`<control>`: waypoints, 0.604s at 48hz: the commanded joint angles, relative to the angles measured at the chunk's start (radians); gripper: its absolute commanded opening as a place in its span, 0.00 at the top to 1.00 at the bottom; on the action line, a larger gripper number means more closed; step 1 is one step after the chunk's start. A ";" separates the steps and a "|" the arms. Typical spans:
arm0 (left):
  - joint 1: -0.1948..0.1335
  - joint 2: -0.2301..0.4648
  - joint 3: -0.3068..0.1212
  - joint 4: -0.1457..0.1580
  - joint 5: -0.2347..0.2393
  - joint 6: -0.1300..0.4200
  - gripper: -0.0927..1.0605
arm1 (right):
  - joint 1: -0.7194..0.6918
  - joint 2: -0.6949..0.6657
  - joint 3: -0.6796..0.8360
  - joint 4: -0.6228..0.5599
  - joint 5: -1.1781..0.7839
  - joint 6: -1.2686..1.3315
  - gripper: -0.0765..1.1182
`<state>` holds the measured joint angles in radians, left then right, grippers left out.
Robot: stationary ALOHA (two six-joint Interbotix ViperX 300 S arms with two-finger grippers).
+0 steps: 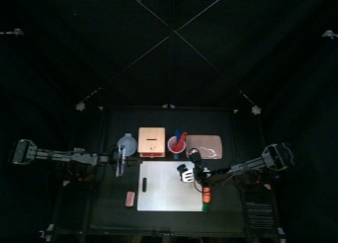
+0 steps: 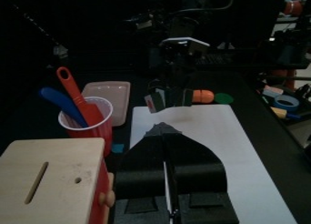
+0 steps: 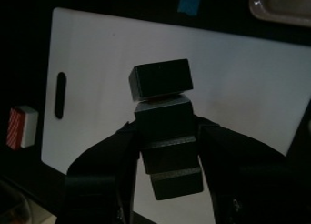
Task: Place sushi on board then cut the sushi with the knife then place the pieces on the plate
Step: Place the sushi on the board
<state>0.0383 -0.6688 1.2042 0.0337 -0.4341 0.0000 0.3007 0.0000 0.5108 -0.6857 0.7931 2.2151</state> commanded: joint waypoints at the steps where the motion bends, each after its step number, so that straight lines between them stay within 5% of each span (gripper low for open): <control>1: -0.002 0.002 -0.012 0.002 -0.003 0.003 0.94 | 0.015 0.029 -0.091 0.011 0.048 0.040 0.44; 29: 0.005 0.002 0.005 0.006 0.009 0.005 0.94 | 0.020 0.295 -0.388 0.253 0.264 0.048 0.44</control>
<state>0.0399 -0.6673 1.2226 0.0368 -0.4203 0.0031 0.3191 0.3129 0.1580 -0.4525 1.0339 2.2596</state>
